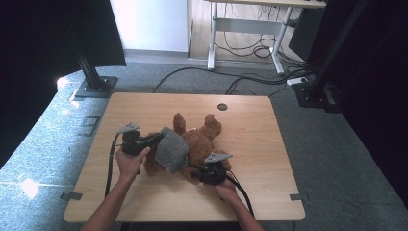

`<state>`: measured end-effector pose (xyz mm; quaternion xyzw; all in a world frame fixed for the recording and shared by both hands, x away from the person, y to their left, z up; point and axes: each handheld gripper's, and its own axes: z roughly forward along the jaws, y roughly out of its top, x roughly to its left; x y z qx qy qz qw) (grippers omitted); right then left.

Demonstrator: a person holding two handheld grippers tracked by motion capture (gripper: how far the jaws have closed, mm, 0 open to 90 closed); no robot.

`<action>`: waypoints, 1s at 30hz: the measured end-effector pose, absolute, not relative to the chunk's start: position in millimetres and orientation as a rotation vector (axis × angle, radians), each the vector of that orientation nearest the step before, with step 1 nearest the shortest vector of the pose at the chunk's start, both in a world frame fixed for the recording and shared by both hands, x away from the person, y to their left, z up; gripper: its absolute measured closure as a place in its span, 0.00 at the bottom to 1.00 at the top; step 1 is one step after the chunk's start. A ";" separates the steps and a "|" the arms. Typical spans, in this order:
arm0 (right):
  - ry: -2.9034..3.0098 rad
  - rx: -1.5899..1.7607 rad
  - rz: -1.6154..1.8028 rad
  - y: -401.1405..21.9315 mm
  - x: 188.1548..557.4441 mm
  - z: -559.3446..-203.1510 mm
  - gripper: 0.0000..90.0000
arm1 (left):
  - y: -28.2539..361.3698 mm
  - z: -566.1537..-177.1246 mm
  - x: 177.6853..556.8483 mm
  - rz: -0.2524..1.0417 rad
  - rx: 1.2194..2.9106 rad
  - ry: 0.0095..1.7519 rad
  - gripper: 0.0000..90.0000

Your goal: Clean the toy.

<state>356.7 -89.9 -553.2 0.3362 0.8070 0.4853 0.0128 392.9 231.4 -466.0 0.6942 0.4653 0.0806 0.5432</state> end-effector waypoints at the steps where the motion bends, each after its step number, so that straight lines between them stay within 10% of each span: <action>1: 2.515 1.048 1.512 -89.9 356.7 -553.2 0.87 | 235.5 -467.1 393.1 0.187 1.643 1.114 0.95; 30: 2.531 1.053 1.522 -90.2 353.8 -553.7 0.87 | 289.5 -508.6 404.3 0.114 1.606 1.323 0.95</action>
